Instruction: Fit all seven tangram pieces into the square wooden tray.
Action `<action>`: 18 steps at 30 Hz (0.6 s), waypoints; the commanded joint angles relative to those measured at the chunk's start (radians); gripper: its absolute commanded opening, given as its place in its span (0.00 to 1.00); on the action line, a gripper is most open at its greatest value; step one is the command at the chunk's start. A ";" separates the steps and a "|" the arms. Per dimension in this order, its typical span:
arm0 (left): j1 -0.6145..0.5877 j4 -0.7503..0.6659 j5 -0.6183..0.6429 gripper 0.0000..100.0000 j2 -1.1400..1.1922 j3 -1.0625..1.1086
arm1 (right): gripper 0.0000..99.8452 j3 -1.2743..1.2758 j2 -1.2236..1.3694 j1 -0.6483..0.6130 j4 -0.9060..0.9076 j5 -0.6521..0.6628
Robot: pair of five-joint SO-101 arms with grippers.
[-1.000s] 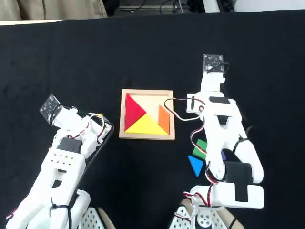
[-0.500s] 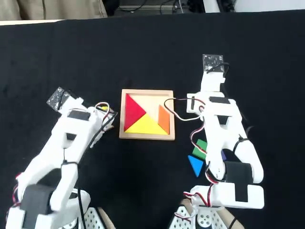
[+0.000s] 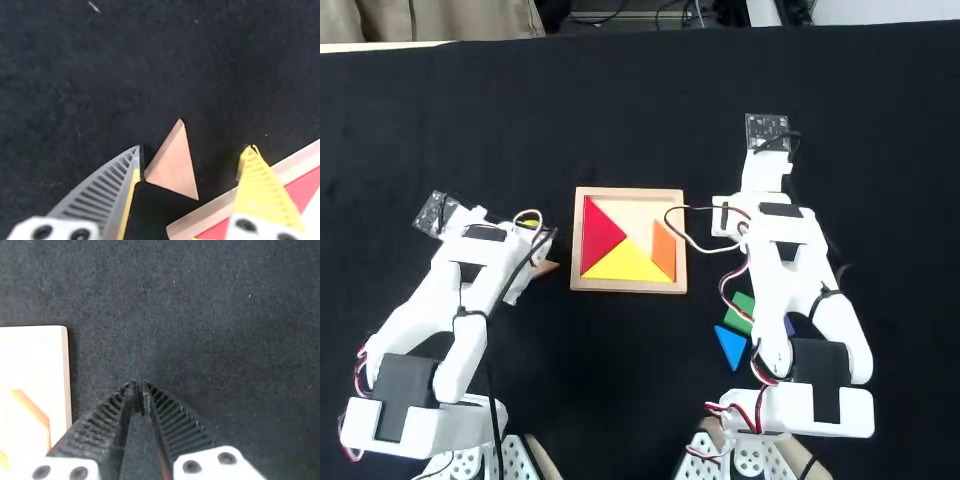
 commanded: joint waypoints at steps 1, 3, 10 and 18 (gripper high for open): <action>-0.027 -0.017 0.018 0.31 -0.002 -0.039 | 0.01 0.001 -0.044 0.008 -0.014 0.011; -0.028 -0.015 0.018 0.31 0.000 -0.039 | 0.01 0.001 -0.044 0.008 -0.012 0.011; -0.022 -0.015 0.015 0.11 0.005 -0.038 | 0.01 0.001 -0.044 0.008 -0.012 0.011; -0.007 -0.025 0.015 0.09 0.006 -0.045 | 0.01 0.001 -0.044 0.008 -0.012 0.011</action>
